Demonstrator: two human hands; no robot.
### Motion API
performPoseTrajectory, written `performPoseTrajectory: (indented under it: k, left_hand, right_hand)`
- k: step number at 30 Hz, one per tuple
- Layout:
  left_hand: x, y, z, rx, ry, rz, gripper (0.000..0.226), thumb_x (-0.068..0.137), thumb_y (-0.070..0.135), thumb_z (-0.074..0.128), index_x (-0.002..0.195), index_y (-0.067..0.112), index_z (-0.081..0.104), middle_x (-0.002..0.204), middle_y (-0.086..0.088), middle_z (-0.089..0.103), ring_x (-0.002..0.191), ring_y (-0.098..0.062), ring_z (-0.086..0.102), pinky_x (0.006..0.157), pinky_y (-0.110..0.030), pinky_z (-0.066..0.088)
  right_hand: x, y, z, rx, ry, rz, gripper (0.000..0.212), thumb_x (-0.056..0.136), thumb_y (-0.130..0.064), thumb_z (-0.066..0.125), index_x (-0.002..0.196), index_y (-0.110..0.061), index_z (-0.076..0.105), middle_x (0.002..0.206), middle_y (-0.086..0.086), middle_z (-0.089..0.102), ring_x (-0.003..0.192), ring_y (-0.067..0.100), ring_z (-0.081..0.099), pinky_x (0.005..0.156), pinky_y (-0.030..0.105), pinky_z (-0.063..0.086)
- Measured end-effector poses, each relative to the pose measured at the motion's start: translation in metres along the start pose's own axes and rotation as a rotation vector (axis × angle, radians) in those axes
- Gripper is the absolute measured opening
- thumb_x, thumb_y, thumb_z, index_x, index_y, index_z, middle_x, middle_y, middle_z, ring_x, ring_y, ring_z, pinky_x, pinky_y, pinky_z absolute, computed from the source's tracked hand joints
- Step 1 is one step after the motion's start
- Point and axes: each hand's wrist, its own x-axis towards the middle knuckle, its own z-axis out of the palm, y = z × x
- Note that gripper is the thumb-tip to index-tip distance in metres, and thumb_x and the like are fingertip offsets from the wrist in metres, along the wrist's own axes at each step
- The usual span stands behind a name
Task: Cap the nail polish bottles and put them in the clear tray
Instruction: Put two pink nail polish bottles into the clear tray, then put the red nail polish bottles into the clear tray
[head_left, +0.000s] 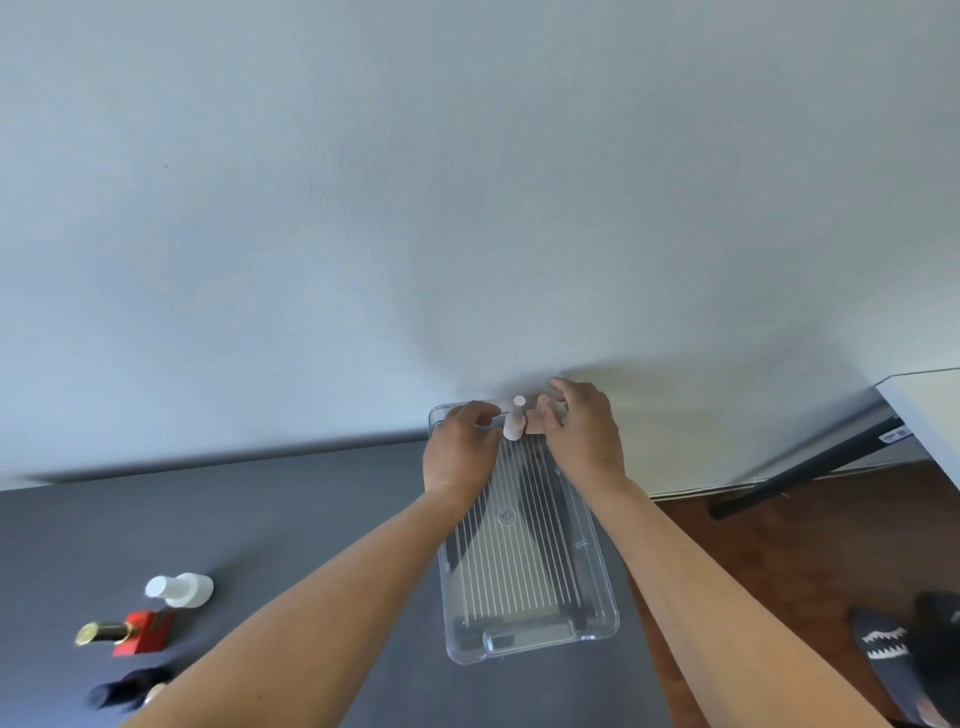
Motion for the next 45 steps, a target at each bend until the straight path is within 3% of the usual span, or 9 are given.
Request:
performPoseTrajectory:
  k: [5, 9, 17, 19, 23, 31, 35, 40, 45]
  left_hand:
    - [-0.022, -0.006, -0.042, -0.038, 0.007, 0.012, 0.014, 0.086, 0.028, 0.058, 0.094, 0.035, 0.069, 0.088, 0.02, 0.067, 0.077, 0.002, 0.063, 0.071, -0.028, 0.056]
    - [-0.049, -0.02, -0.088, 0.004, -0.003, 0.033, 0.013, 0.085, 0.032, 0.059, 0.092, 0.038, 0.067, 0.083, 0.026, 0.067, 0.078, 0.004, 0.062, 0.07, -0.027, 0.054]
    - [-0.115, -0.085, -0.2, 0.037, 0.093, 0.004, 0.008, 0.084, 0.037, 0.062, 0.085, 0.044, 0.067, 0.083, 0.026, 0.068, 0.079, 0.007, 0.062, 0.07, -0.025, 0.054]
    - [-0.128, -0.105, -0.227, 0.03, 0.126, -0.021, 0.008, 0.084, 0.037, 0.063, 0.084, 0.044, 0.067, 0.08, 0.027, 0.067, 0.076, 0.008, 0.061, 0.068, -0.024, 0.053]
    - [-0.155, -0.15, -0.279, 0.012, 0.193, -0.079, 0.01, 0.085, 0.033, 0.065, 0.084, 0.042, 0.069, 0.08, 0.024, 0.069, 0.076, 0.007, 0.062, 0.07, -0.024, 0.054]
    - [-0.181, -0.22, -0.329, 0.063, 0.156, -0.124, 0.015, 0.088, 0.027, 0.065, 0.095, 0.041, 0.068, 0.091, 0.02, 0.068, 0.088, 0.001, 0.064, 0.08, -0.026, 0.054]
    - [-0.176, -0.239, -0.329, 0.105, 0.028, -0.134, 0.033, 0.086, 0.029, 0.069, 0.118, 0.037, 0.064, 0.106, 0.014, 0.064, 0.097, -0.005, 0.06, 0.087, -0.027, 0.05]
    - [-0.165, -0.246, -0.319, 0.071, -0.069, -0.13, 0.045, 0.08, 0.03, 0.075, 0.122, 0.036, 0.062, 0.112, 0.012, 0.063, 0.099, -0.006, 0.059, 0.087, -0.025, 0.048]
    - [-0.159, -0.25, -0.306, 0.056, -0.088, -0.143, 0.043, 0.073, 0.031, 0.08, 0.113, 0.033, 0.066, 0.106, 0.012, 0.067, 0.093, -0.005, 0.061, 0.08, -0.025, 0.051]
  right_hand:
    - [-0.029, -0.03, -0.005, 0.098, 0.102, -0.077, 0.024, 0.095, -0.014, 0.056, 0.117, -0.012, 0.064, 0.114, 0.007, 0.059, 0.111, 0.024, 0.053, 0.084, 0.029, 0.045]
    - [-0.06, -0.063, 0.004, 0.173, 0.105, -0.14, 0.018, 0.094, -0.01, 0.058, 0.108, -0.008, 0.069, 0.103, 0.006, 0.064, 0.095, 0.024, 0.061, 0.088, 0.032, 0.049]
    - [-0.132, -0.141, 0.063, 0.327, -0.044, -0.12, 0.017, 0.09, -0.006, 0.061, 0.098, -0.016, 0.071, 0.093, 0.0, 0.066, 0.079, -0.002, 0.058, 0.072, 0.003, 0.039]
    - [-0.15, -0.16, 0.078, 0.346, -0.082, -0.128, 0.018, 0.09, -0.005, 0.061, 0.096, -0.018, 0.072, 0.091, -0.003, 0.064, 0.079, 0.001, 0.059, 0.071, 0.001, 0.038]
    - [-0.187, -0.197, 0.109, 0.351, -0.154, -0.161, 0.018, 0.089, -0.004, 0.062, 0.096, -0.018, 0.072, 0.09, -0.002, 0.065, 0.082, 0.01, 0.062, 0.072, 0.006, 0.039]
    - [-0.233, -0.238, 0.151, 0.306, -0.307, -0.126, 0.008, 0.088, -0.024, 0.067, 0.092, -0.031, 0.068, 0.091, -0.012, 0.062, 0.082, -0.001, 0.059, 0.069, 0.004, 0.04]
    - [-0.25, -0.238, 0.167, 0.129, -0.509, -0.073, 0.036, 0.078, -0.04, 0.074, 0.111, -0.035, 0.062, 0.099, -0.012, 0.053, 0.083, 0.006, 0.055, 0.075, 0.022, 0.044]
    - [-0.261, -0.236, 0.177, -0.003, -0.562, -0.05, 0.037, 0.085, -0.031, 0.07, 0.12, -0.034, 0.059, 0.109, -0.01, 0.05, 0.095, 0.012, 0.056, 0.089, 0.031, 0.048]
    - [-0.268, -0.235, 0.181, -0.027, -0.53, -0.039, 0.027, 0.089, -0.027, 0.066, 0.115, -0.031, 0.063, 0.113, -0.007, 0.054, 0.095, 0.015, 0.058, 0.089, 0.033, 0.049]
